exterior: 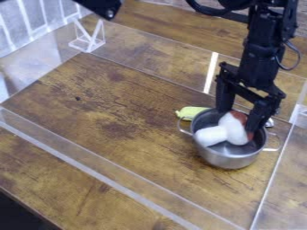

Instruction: Remove the mushroom from the silver pot and put it on the table

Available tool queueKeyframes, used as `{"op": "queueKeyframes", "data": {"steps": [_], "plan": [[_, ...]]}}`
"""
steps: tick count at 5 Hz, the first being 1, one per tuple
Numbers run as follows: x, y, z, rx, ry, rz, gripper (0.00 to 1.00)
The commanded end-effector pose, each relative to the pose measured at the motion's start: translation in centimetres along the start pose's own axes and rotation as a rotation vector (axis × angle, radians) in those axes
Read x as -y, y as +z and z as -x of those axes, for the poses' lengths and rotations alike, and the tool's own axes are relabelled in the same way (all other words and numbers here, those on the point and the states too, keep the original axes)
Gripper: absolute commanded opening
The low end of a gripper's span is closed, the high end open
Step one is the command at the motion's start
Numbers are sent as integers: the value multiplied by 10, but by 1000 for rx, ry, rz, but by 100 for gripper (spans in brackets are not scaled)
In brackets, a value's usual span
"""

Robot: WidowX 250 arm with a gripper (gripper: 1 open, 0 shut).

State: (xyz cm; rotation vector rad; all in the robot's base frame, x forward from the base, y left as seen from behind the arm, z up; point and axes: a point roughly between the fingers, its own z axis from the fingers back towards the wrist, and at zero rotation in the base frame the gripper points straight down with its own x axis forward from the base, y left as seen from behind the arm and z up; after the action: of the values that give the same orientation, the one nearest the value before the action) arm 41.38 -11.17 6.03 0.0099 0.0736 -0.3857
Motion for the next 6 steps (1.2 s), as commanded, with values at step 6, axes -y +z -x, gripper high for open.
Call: {"op": "queueKeyframes", "data": {"steps": [6], "plan": [[6,19,-12,18,-35,53,100]]}}
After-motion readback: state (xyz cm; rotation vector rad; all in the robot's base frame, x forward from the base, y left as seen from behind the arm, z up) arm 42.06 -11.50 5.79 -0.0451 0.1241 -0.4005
